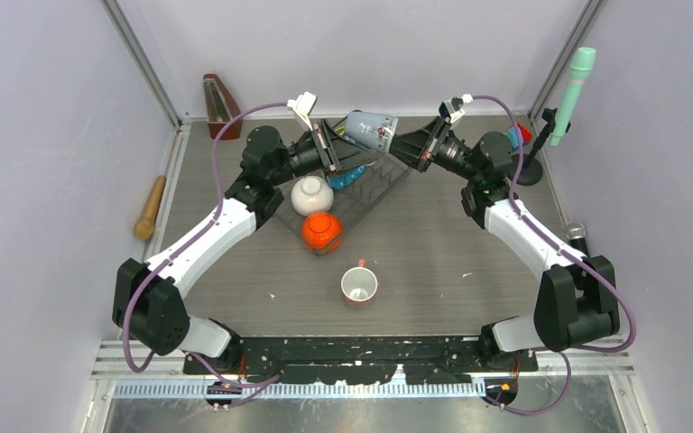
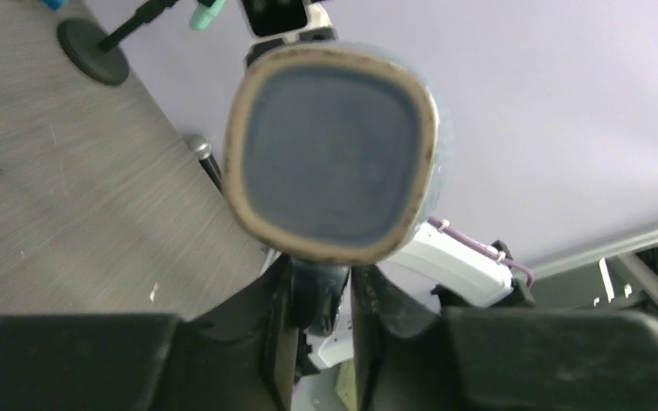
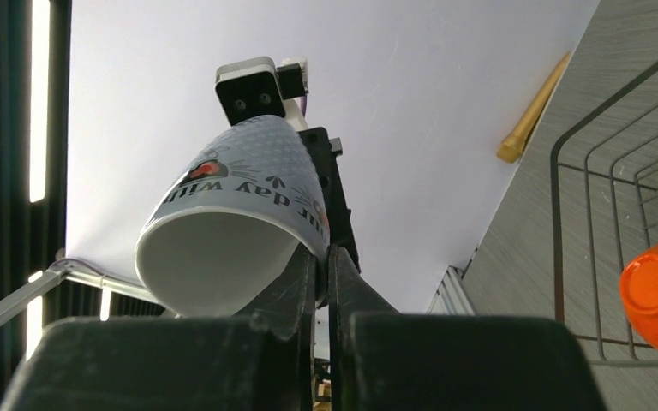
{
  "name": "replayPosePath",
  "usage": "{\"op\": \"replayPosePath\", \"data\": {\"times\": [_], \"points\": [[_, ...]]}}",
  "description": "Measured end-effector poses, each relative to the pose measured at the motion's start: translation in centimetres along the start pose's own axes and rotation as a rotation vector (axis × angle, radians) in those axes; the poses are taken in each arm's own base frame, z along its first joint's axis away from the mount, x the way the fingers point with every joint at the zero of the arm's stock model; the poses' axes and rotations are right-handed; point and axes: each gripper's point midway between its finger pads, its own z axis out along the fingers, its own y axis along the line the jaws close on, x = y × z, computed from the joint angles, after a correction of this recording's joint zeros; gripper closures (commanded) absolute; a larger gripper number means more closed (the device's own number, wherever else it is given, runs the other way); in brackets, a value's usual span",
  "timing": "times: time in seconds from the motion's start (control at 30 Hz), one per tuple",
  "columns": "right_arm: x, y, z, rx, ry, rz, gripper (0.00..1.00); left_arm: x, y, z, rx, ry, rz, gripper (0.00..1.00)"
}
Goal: Load the mixed dishes into the dish rack
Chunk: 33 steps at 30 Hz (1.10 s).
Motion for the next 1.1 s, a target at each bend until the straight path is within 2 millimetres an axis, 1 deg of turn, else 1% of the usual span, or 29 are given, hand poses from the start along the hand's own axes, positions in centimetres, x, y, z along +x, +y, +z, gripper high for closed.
{"op": "replayPosePath", "data": {"times": [0.03,0.1,0.13,0.17,0.2,0.23,0.3,0.33,0.37,0.43,0.53,0.6,0.7,0.77,0.83,0.87,0.93,1.0,1.03,1.1], "points": [[0.1,-0.2,-0.1,0.006,-0.001,-0.005,1.0,0.0,-0.2,0.0,0.009,0.001,0.005,0.99],[0.3,-0.5,-0.2,0.018,0.003,0.015,0.99,0.2,-0.6,0.0,0.034,0.014,0.024,1.0],[0.4,-0.5,-0.3,0.023,0.004,0.022,0.94,0.3,-0.7,0.0,0.04,0.019,0.031,1.0],[0.4,-0.5,-0.3,0.028,-0.001,0.022,0.77,0.4,-0.7,0.0,0.048,0.028,0.031,1.0],[0.5,-0.5,-0.4,0.033,-0.002,0.019,0.67,0.5,-0.8,0.0,0.057,0.035,0.035,1.0],[0.6,-0.5,-0.5,0.039,-0.003,0.011,0.5,0.6,-0.8,0.0,0.062,0.04,0.038,1.0],[1.0,-0.7,-0.7,0.058,0.008,-0.028,0.34,0.7,-0.4,0.0,0.052,0.045,0.053,1.0],[1.2,-0.9,-0.8,0.073,0.012,-0.049,0.29,0.9,0.0,0.0,0.038,0.052,0.062,1.0],[1.4,-1.2,-1.1,0.096,0.014,-0.072,0.28,1.1,0.6,-0.1,0.01,0.063,0.074,1.0],[1.2,-2.4,-1.7,0.178,-0.004,-0.119,0.24,1.7,1.7,-0.7,-0.051,0.101,0.113,1.0],[0.2,-4.0,-3.5,0.315,-0.023,-0.203,0.2,2.1,3.1,-2.0,-0.166,0.141,0.203,1.0],[-0.3,-4.6,-5.1,0.387,-0.03,-0.258,0.17,2.5,3.9,-3.2,-0.235,0.167,0.253,1.0],[-0.6,-5.7,-7.5,0.492,-0.042,-0.333,0.15,3.6,5.5,-5.6,-0.347,0.223,0.32,1.0],[-0.3,-6.3,-8.4,0.538,-0.032,-0.36,0.15,4.3,6.7,-7.0,-0.408,0.272,0.368,1.0],[0.5,-6.9,-8.5,0.584,0.013,-0.384,0.18,5.0,7.8,-7.9,-0.446,0.319,0.416,1.0],[0.9,-7.0,-8.3,0.597,0.037,-0.399,0.19,5.7,8.7,-8.6,-0.475,0.367,0.464,1.0],[2.0,-6.8,-7.2,0.62,0.112,-0.456,0.19,6.7,9.5,-9.4,-0.513,0.452,0.554,1.0],[2.9,-6.5,-6.1,0.618,0.172,-0.524,0.19,7.2,9.8,-9.6,-0.528,0.518,0.635,1.0],[3.4,-6.3,-5.6,0.612,0.194,-0.564,0.2,7.2,9.9,-9.4,-0.537,0.539,0.682,1.0],[3.9,-6.2,-5.4,0.612,0.213,-0.599,0.2,6.5,10.3,-8.9,-0.558,0.554,0.765,1.0]]}}
